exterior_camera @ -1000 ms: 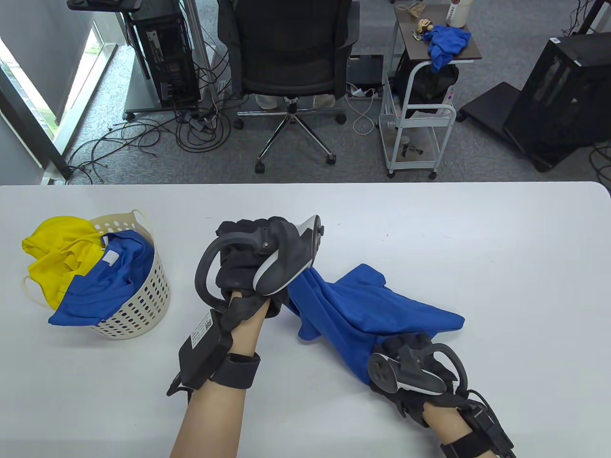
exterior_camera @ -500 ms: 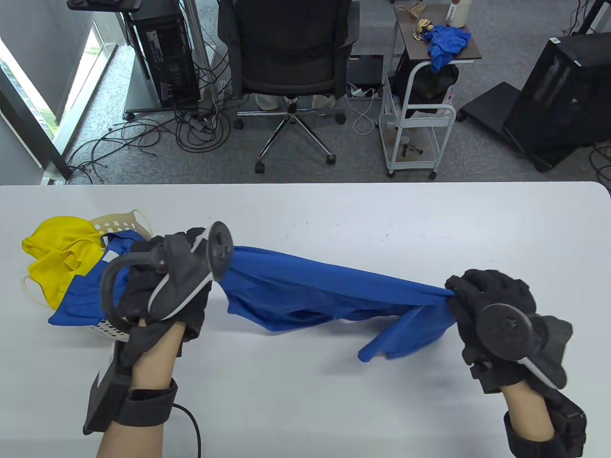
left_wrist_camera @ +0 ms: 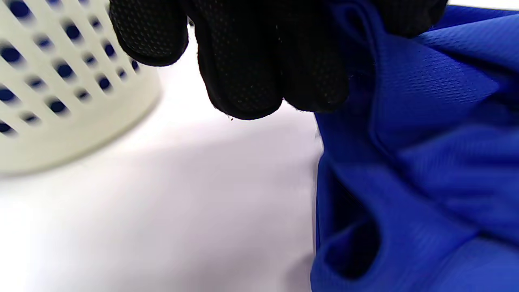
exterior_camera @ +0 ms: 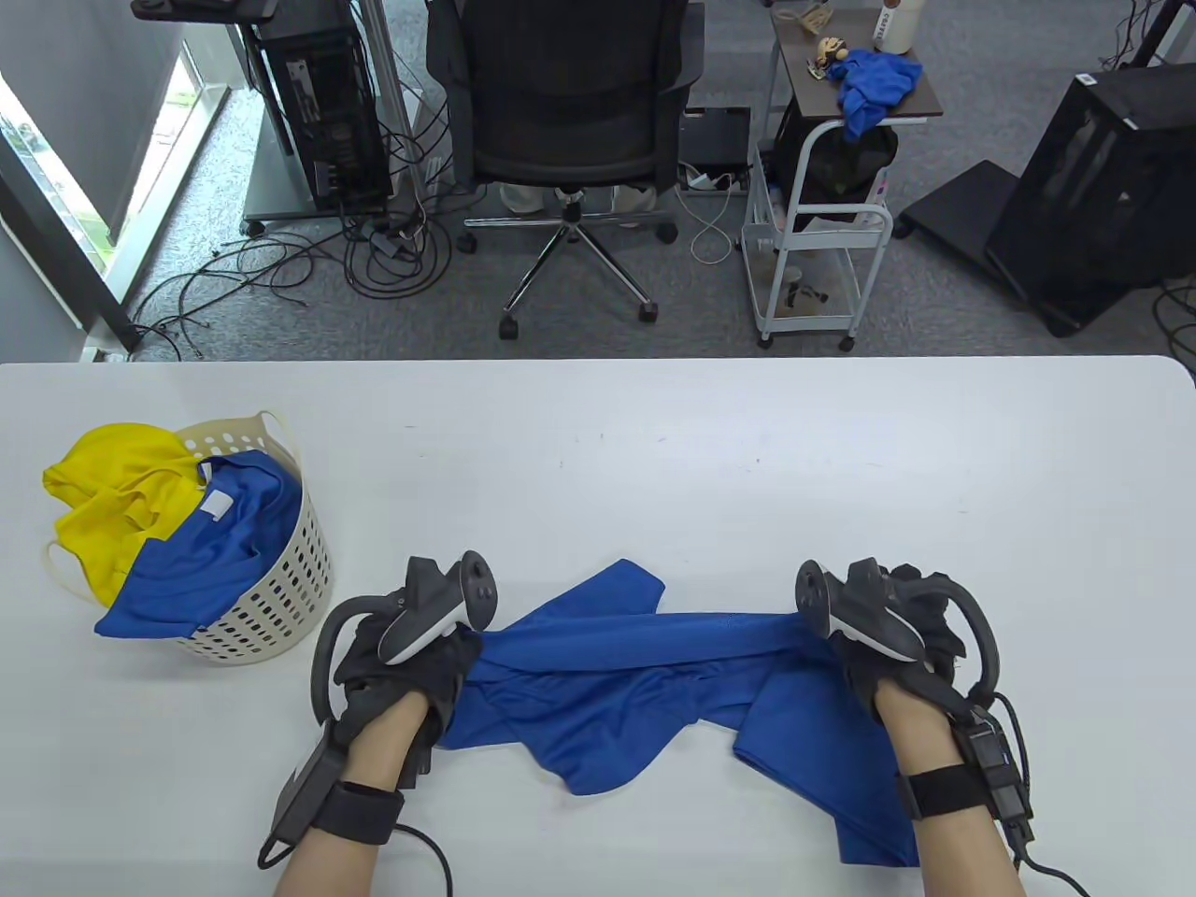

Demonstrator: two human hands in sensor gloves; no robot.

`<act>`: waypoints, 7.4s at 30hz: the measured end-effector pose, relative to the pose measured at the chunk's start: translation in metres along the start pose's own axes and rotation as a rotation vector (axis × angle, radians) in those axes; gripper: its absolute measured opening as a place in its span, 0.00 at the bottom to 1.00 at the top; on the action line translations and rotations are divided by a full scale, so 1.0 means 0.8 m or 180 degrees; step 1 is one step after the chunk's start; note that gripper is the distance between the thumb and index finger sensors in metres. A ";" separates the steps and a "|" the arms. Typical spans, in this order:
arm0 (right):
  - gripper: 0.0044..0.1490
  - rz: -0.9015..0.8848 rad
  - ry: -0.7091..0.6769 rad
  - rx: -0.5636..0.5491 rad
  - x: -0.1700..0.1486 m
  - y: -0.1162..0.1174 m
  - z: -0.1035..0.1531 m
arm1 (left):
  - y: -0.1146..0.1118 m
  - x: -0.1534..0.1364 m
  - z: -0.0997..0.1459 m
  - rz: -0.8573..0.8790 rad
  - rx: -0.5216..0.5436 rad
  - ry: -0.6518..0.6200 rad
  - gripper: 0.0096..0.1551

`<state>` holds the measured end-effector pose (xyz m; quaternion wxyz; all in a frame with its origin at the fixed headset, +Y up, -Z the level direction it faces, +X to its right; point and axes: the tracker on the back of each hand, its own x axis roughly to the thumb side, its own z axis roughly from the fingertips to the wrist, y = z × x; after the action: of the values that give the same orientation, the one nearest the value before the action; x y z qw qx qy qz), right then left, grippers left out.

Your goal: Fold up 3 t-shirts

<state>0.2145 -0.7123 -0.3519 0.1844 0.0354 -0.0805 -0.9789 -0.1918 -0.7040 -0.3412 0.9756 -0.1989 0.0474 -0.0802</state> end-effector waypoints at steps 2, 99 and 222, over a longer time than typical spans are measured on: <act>0.30 -0.0039 0.0076 -0.0150 -0.004 0.006 -0.002 | -0.013 -0.001 -0.009 0.0137 0.0170 -0.0008 0.23; 0.41 -0.0676 0.0331 -0.0432 -0.084 0.056 0.043 | -0.017 -0.092 0.013 0.0384 0.1636 0.0446 0.22; 0.21 -0.0297 -0.0073 -0.0317 -0.070 0.056 -0.031 | -0.009 -0.080 0.007 -0.0105 0.1627 0.0592 0.22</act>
<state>0.2850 -0.7366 -0.3661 0.1391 0.0187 -0.0320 -0.9896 -0.2551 -0.6974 -0.3292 0.9841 0.0613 0.1119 -0.1233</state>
